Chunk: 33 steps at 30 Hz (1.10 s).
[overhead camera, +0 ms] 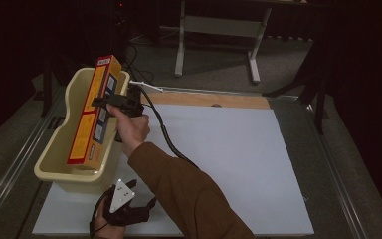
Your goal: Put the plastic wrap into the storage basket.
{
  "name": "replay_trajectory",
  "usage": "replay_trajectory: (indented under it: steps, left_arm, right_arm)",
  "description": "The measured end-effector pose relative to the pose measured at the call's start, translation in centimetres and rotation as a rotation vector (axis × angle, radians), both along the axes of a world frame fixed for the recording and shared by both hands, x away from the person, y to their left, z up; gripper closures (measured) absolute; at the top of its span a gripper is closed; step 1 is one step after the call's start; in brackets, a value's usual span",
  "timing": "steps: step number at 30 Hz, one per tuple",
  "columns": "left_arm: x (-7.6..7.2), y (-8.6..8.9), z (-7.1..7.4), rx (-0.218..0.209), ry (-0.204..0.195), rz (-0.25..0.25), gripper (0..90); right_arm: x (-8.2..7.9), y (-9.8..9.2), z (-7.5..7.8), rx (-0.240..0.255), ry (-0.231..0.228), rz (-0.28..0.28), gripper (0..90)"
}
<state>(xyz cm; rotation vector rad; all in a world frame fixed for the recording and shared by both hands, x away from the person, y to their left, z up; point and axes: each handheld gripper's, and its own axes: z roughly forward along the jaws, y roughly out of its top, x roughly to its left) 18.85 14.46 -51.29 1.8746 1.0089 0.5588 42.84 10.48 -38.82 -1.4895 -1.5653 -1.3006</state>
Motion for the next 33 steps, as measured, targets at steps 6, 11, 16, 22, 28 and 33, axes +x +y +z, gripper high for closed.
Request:
replay_trajectory:
  steps: [6, 11, 16, 22, 28, 33]
  left_arm:
    - [0.0, 0.2, 0.1, 0.004, -0.004, 0.003, 15.6]
    - [0.0, 0.3, 0.2, 0.000, -0.008, 0.007, 15.7]
    - [0.0, 0.5, 0.2, -0.001, -0.010, 0.012, 15.7]
    - [0.0, 0.5, 0.2, -0.003, -0.010, 0.015, 15.7]
    - [0.0, 0.4, 0.2, 0.001, -0.011, 0.015, 15.6]
    - [0.0, 0.5, 0.2, -0.002, -0.010, 0.017, 15.7]
  right_arm:
    - [-0.1, 0.4, -0.4, -0.024, 0.016, 0.003, 39.3]
    - [-0.3, 0.7, -0.7, -0.028, 0.027, 0.001, 39.2]
    - [-0.4, 1.1, -1.1, -0.068, 0.030, 0.006, 39.1]
    - [-0.2, 1.2, -1.4, -0.089, 0.039, 0.021, 38.9]
    - [-0.4, 1.4, -1.4, -0.126, 0.031, 0.010, 38.4]
    - [-0.5, 1.5, -1.5, -0.219, 0.002, -0.004, 36.4]
